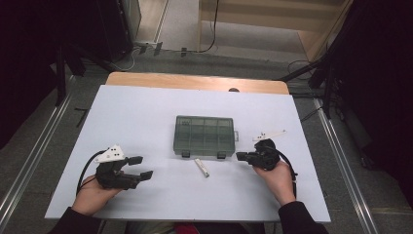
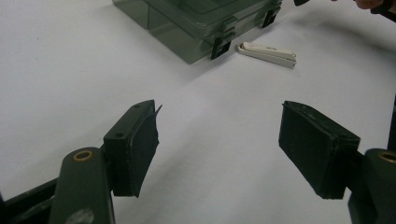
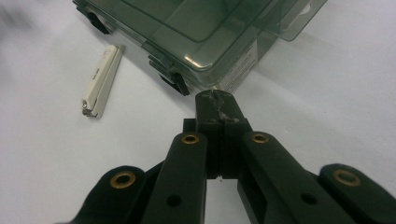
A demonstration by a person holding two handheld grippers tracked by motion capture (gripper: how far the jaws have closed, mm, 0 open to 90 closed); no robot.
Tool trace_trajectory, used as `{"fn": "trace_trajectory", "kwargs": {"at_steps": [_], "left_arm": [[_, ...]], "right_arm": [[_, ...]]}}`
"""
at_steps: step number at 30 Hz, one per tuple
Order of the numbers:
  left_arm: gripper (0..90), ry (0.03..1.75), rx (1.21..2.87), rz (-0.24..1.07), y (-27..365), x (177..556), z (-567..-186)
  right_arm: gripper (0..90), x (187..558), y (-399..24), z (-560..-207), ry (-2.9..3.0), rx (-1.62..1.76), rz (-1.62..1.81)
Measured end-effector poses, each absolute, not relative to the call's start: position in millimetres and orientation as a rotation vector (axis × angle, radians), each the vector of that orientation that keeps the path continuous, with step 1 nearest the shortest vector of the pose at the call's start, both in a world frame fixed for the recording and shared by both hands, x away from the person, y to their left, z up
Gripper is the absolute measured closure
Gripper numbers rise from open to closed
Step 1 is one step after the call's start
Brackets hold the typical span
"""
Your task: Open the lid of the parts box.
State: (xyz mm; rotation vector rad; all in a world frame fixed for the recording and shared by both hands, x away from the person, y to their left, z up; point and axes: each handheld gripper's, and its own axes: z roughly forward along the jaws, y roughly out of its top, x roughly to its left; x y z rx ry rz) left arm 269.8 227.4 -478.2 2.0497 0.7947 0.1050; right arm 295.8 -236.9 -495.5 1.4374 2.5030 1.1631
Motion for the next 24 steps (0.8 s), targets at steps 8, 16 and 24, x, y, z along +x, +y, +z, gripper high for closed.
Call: {"fn": "trace_trajectory", "kwargs": {"at_steps": [8, 16, 24], "left_arm": [[27.9, 0.796, 2.049, 0.105, 227.6, 270.1, -478.7], [27.9, 0.795, 2.051, 0.107, 227.6, 270.0, -478.6], [27.9, 0.797, 2.060, 0.110, 227.5, 270.0, -478.9]], "right_arm": [[90.0, 300.3, -231.2, -497.5, 2.519, 1.428, 1.153], [90.0, 300.6, -231.8, -498.0, 2.518, 1.439, 1.165], [90.0, 299.6, -232.6, -495.9, 2.509, 1.434, 1.187]]}}
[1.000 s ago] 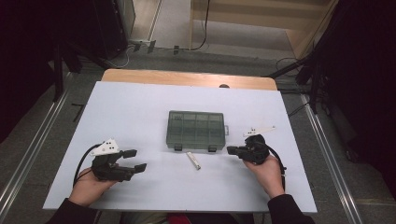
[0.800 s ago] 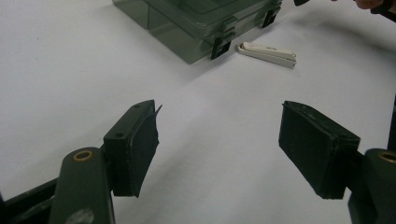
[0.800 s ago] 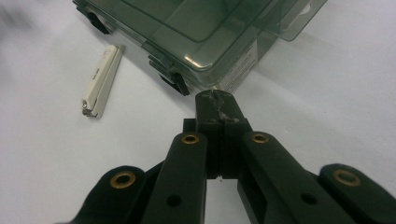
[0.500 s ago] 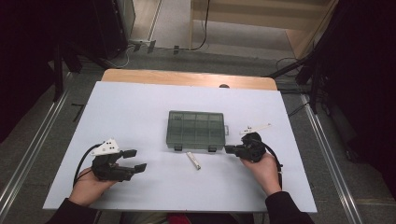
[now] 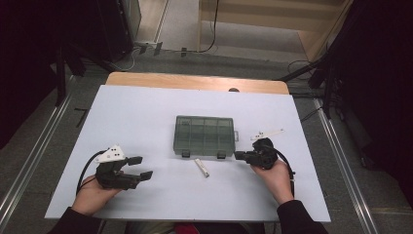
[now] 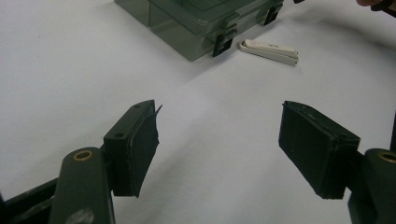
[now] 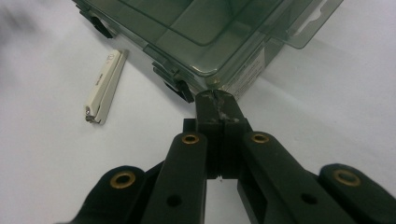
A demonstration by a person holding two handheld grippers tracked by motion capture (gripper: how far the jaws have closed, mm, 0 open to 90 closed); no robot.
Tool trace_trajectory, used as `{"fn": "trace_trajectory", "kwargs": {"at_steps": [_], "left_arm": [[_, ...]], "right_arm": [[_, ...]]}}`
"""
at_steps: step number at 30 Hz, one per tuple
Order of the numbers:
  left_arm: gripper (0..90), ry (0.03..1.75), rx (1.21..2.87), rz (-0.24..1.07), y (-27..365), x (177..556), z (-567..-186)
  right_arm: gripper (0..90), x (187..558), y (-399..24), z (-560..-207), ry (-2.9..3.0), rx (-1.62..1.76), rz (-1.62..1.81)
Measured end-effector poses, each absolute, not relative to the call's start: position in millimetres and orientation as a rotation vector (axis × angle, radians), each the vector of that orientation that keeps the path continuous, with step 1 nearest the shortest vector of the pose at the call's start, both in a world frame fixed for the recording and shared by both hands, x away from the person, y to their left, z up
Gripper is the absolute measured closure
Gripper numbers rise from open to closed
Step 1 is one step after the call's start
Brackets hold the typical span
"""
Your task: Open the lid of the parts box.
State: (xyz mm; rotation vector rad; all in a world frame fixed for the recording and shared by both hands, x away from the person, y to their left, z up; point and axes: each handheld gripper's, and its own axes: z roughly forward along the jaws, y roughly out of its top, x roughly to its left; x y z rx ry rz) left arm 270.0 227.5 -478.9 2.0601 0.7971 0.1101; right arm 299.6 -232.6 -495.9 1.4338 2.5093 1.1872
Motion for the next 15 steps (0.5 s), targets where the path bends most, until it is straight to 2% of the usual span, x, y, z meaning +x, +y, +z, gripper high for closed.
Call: {"fn": "trace_trajectory", "kwargs": {"at_steps": [15], "left_arm": [[27.9, 0.795, 2.054, 0.110, 227.8, 269.9, -478.7]], "right_arm": [[90.0, 297.9, -232.4, -490.2, 2.482, 1.406, 1.236]]}}
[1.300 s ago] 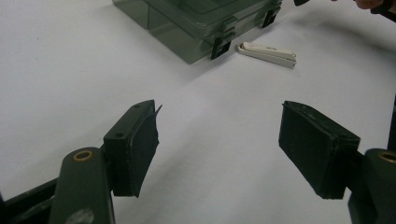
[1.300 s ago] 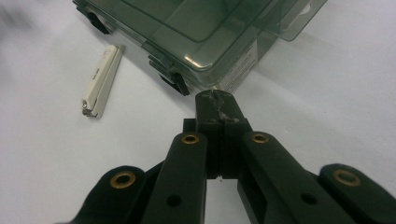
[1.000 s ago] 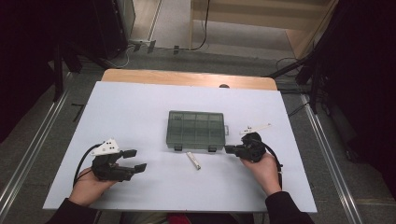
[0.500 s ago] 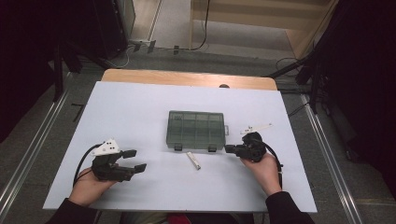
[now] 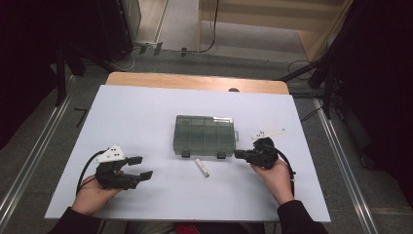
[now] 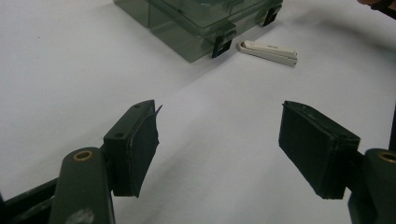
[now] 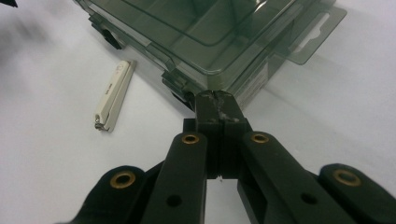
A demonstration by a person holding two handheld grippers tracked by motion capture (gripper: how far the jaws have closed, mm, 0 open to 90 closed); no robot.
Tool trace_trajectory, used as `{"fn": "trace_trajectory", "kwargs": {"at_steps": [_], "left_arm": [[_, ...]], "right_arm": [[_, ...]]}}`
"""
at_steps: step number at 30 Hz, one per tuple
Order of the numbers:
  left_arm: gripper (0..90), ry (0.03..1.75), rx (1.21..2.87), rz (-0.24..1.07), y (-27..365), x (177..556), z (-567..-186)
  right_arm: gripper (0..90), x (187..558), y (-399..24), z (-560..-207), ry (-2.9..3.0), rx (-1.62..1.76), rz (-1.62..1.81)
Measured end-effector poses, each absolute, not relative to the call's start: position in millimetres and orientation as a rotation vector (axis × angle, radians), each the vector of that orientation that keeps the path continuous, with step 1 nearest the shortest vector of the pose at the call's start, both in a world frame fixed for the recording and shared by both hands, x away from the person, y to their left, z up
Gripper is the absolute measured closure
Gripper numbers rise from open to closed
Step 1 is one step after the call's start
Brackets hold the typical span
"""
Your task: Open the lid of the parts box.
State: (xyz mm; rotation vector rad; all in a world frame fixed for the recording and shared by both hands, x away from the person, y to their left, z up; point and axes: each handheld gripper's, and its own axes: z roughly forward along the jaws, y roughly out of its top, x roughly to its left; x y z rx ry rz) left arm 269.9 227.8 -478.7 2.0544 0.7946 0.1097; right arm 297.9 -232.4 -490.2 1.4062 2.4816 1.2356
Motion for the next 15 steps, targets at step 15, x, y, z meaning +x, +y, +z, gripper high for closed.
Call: {"fn": "trace_trajectory", "kwargs": {"at_steps": [15], "left_arm": [[27.9, 0.791, 2.043, 0.098, 227.2, 269.4, -477.9]], "right_arm": [[90.0, 300.0, -234.1, -482.6, 2.444, 1.392, 1.275]]}}
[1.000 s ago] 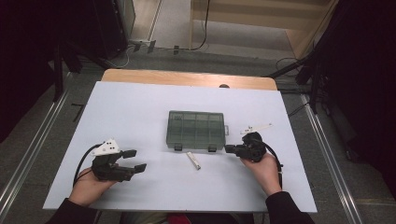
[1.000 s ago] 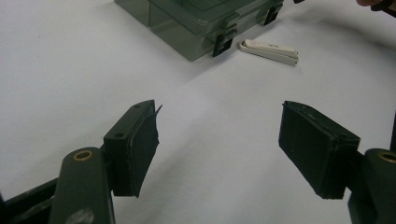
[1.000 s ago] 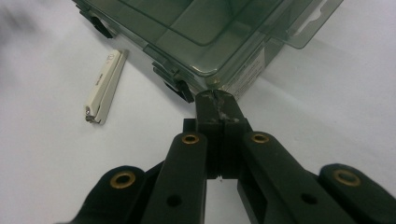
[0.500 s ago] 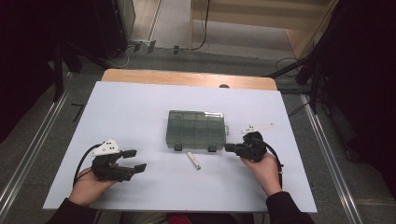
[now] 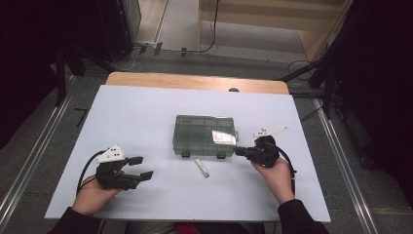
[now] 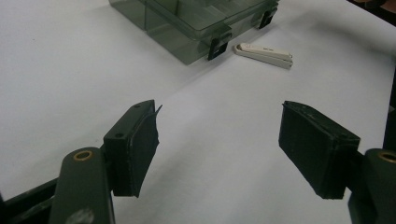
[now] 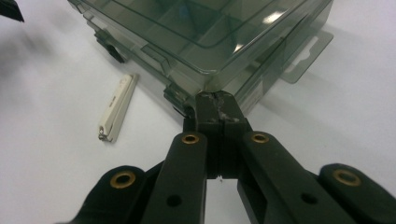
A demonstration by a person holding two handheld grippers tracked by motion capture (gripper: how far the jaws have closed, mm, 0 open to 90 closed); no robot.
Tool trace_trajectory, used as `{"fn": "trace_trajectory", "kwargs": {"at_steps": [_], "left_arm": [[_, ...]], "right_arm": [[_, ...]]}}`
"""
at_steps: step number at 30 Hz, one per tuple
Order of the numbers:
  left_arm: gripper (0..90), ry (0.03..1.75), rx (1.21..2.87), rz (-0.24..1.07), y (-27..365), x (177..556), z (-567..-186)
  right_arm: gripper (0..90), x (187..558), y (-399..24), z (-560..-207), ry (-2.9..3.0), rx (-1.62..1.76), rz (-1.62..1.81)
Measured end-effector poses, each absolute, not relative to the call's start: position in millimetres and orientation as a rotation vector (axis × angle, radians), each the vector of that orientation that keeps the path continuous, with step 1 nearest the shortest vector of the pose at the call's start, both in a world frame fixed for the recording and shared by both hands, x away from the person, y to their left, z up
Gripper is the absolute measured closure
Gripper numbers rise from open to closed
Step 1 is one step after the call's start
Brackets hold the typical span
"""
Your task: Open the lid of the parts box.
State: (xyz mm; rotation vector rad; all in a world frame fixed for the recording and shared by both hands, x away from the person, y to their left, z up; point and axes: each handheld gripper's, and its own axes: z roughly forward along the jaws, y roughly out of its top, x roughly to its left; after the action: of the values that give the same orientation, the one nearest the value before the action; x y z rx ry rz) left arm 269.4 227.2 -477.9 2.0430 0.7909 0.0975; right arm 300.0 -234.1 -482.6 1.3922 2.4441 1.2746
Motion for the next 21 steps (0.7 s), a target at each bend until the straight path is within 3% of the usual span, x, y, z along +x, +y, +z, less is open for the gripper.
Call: {"fn": "trace_trajectory", "kwargs": {"at_steps": [21], "left_arm": [[27.9, 0.786, 2.053, 0.097, 226.7, 269.5, -478.3]], "right_arm": [[90.0, 308.6, -233.4, -471.5, 2.421, 1.358, 1.324]]}}
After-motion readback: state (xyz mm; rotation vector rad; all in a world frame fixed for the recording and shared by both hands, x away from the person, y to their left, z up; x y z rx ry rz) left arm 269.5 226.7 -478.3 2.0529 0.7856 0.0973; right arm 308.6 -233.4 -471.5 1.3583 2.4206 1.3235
